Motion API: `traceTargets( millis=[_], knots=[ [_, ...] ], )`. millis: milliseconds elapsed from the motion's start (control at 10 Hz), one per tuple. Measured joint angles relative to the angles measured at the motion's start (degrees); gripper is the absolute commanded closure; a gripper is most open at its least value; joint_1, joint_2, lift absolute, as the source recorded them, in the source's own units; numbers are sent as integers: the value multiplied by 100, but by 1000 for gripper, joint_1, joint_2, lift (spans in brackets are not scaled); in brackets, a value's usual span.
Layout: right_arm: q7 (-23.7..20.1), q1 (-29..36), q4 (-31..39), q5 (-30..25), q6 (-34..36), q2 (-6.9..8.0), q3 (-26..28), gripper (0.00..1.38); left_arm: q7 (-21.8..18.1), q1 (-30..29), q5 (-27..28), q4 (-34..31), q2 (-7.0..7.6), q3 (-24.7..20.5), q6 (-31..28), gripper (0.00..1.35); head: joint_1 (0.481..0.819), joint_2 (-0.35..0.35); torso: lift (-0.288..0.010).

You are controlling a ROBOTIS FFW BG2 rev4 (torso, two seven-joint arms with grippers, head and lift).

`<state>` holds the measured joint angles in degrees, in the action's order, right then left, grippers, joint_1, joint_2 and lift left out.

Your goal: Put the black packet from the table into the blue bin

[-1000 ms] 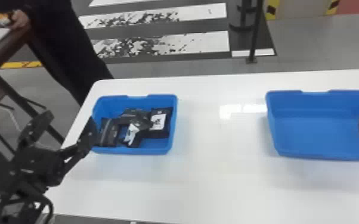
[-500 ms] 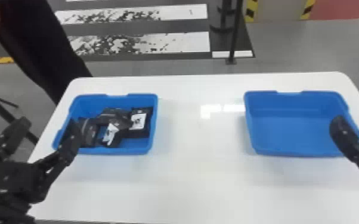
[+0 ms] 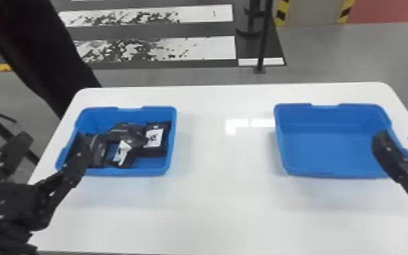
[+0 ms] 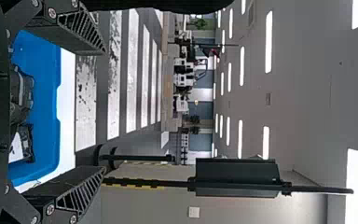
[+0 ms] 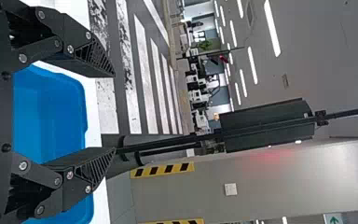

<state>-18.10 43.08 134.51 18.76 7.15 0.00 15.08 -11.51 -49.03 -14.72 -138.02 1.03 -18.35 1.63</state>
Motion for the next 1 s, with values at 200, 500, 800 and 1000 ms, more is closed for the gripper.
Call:
traceTargets(
  millis=[200,500,800,1000],
  knots=[
    [0,-19,0,-2,-1,0,-1,502,-1,52,-46,10,76,54,-68,156,695,66,-110],
    [-1,-11,0,-3,-4,0,-7,502,0,69,-134,21,108,95,-148,156,695,61,-110],
    [-3,-33,-27,-12,-4,0,-12,502,0,123,-145,28,115,118,-173,156,695,59,-110],
    [-5,-48,-30,-20,-5,0,-12,502,0,142,-155,37,122,138,-189,156,695,56,-110]
  ],
)
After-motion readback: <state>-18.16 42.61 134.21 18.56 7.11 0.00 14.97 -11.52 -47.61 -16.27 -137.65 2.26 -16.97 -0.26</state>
